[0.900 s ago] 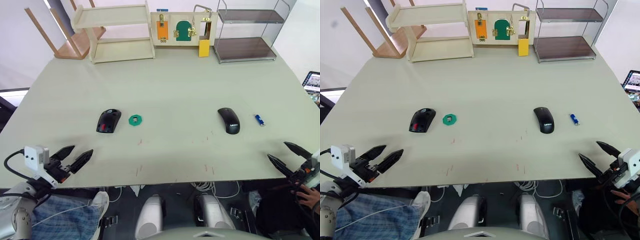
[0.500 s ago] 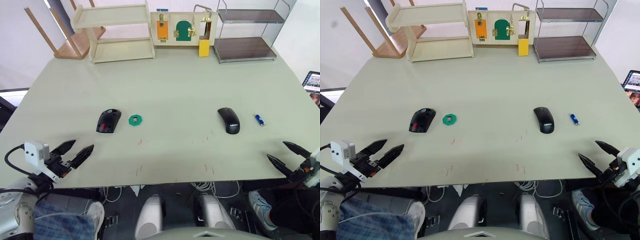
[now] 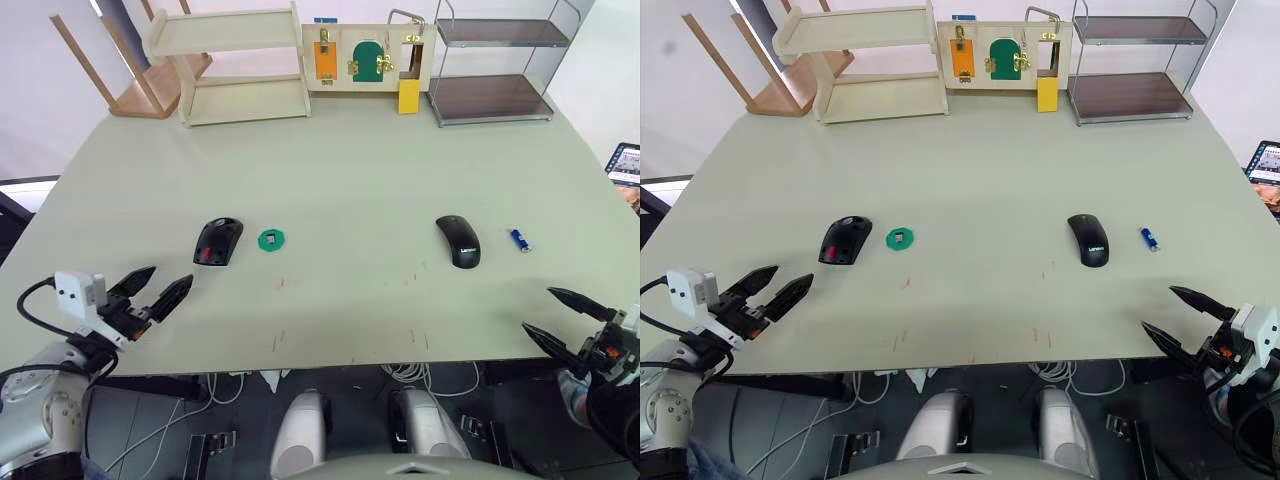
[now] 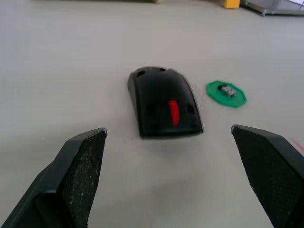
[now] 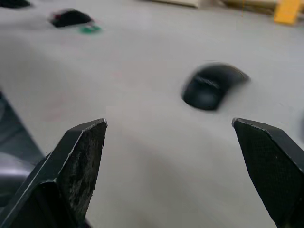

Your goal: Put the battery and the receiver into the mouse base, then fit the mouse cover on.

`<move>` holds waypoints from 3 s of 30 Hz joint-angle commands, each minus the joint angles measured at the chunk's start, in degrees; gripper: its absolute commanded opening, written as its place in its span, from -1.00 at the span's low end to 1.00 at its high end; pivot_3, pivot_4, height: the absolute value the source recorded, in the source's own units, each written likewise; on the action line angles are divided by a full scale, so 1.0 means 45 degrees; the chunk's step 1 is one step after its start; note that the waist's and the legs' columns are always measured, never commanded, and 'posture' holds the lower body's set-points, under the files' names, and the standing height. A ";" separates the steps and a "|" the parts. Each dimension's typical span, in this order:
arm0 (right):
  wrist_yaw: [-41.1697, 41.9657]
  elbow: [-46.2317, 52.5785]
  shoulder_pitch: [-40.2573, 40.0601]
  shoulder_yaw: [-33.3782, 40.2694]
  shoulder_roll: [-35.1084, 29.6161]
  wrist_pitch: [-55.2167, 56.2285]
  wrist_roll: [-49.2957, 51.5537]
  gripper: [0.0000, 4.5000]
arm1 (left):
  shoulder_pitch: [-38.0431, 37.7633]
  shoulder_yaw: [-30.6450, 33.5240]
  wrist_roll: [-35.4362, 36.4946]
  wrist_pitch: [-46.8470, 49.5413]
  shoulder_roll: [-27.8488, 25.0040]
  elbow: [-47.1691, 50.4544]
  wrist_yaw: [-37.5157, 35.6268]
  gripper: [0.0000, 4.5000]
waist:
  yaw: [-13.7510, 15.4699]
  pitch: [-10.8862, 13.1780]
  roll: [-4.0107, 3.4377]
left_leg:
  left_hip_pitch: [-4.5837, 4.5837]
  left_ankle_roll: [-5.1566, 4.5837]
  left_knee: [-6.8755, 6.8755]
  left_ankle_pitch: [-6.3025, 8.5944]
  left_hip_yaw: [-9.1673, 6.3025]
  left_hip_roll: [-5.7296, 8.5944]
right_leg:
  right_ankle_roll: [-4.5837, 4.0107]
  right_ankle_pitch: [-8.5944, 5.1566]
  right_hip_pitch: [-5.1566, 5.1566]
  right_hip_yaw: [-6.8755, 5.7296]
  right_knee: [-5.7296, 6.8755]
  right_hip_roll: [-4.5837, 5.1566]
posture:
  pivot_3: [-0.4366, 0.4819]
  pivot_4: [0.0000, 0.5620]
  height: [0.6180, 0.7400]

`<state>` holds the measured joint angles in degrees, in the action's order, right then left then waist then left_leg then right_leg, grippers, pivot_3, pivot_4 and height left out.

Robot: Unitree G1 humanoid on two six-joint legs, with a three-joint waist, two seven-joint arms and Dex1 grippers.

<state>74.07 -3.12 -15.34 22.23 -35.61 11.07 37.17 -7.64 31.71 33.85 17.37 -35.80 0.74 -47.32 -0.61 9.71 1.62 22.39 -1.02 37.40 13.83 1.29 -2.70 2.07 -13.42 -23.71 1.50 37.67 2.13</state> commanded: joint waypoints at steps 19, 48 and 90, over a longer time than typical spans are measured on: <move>0.2020 0.0122 0.1208 -0.0051 0.0151 -0.0158 0.0786 0.97 | 0.3635 -0.2604 -0.2040 0.2161 0.1864 0.1779 0.6369 1.00 | 0.0190 0.0000 0.0004 | 0.0003 0.0000 0.0009 -0.0001 -0.0010 0.0023 | 0.0018 0.0055 0.0007 0.0003 0.0010 -0.0019 | -0.05 -0.47 1.00; 0.2059 -0.0003 0.1469 -0.0080 0.0107 -0.0131 0.0674 0.97 | 0.4034 -0.3272 -0.3310 0.3445 0.2292 0.1221 0.7563 1.00 | 0.0223 0.0001 0.0005 | 0.0005 0.0001 0.0010 -0.0002 -0.0018 0.0026 | 0.0024 0.0053 0.0007 -0.0004 0.0010 -0.0018 | -0.05 -0.47 1.00; 0.2026 0.0041 0.1811 -0.0120 0.0355 -0.0159 0.0647 1.00 | 0.6567 -0.5415 -0.1234 0.2307 -0.1318 0.1930 -0.1461 0.29 | 0.0292 0.0007 0.0002 | 0.0022 0.0002 0.0011 -0.0003 -0.0019 0.0028 | 0.0023 0.0050 0.0002 -0.0012 -0.0002 -0.0016 | -0.05 -0.47 1.00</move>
<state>83.25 -3.86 -7.20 20.74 -33.87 10.14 39.28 20.90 7.83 27.29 29.18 -41.28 7.51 -51.64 0.70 9.74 1.63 22.50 -1.01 37.45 13.82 1.20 -2.58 2.18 -13.19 -23.69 1.44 37.66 2.05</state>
